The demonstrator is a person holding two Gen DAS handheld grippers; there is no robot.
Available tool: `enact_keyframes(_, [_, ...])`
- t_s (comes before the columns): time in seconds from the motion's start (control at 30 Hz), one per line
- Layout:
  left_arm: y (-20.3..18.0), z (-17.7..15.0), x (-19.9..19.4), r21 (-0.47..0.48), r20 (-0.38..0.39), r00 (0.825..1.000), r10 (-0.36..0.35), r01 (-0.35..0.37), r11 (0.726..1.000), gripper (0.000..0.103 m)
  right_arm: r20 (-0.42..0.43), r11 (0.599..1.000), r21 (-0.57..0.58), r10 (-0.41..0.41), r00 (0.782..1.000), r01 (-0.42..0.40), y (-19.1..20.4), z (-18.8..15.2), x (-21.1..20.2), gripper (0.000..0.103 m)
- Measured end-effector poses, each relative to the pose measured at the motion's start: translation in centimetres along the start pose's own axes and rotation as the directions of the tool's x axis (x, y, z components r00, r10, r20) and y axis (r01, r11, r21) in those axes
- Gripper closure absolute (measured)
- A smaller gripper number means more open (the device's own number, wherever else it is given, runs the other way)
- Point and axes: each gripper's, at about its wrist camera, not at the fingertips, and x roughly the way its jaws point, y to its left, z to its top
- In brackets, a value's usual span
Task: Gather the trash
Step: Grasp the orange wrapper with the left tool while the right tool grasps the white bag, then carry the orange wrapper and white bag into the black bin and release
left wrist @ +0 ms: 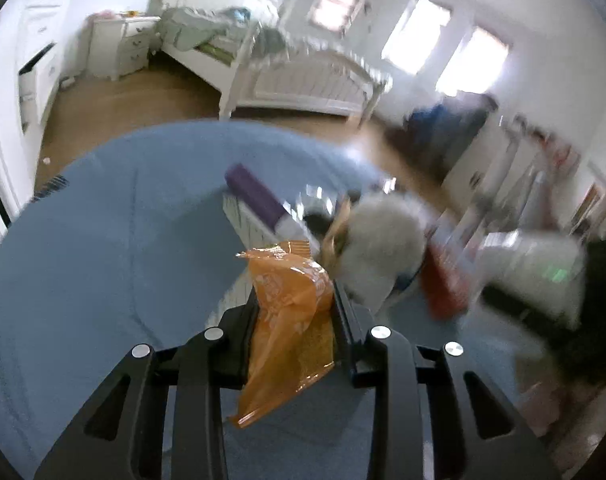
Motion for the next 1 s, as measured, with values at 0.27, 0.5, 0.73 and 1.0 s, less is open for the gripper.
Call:
enact_keyframes(0.27, [-1.4,3.5,-5.2,0.019,0.105,0.994,-0.021,0.019,1.0,0.071,0.085,0.998,0.048,0.03,0.996,-0.034,-2.3,-0.3,-2.5,0.076])
enact_keyframes(0.5, [-10.6,5.5,-2.4,0.158,0.061,0.986,-0.158,0.146,0.977,0.071,0.231,0.991,0.133,-0.045,0.972,0.015,-7.7,0.5,-8.2,0.076])
enact_keyframes(0.73, [-21.7,6.3,3.6,0.278,-0.048,0.947,-0.318,0.319,0.906,0.07,0.332,0.954,0.244,-0.251,0.909,0.175,-15.0,-0.6,-14.7,0.076])
enact_keyframes(1.0, [-31.2,4.2,11.3,0.329,-0.195,0.884,-0.425,0.467,0.821,0.07,0.309,0.891,0.357,-0.395,0.865,0.279,-22.5,-2.6,-16.8,0.076])
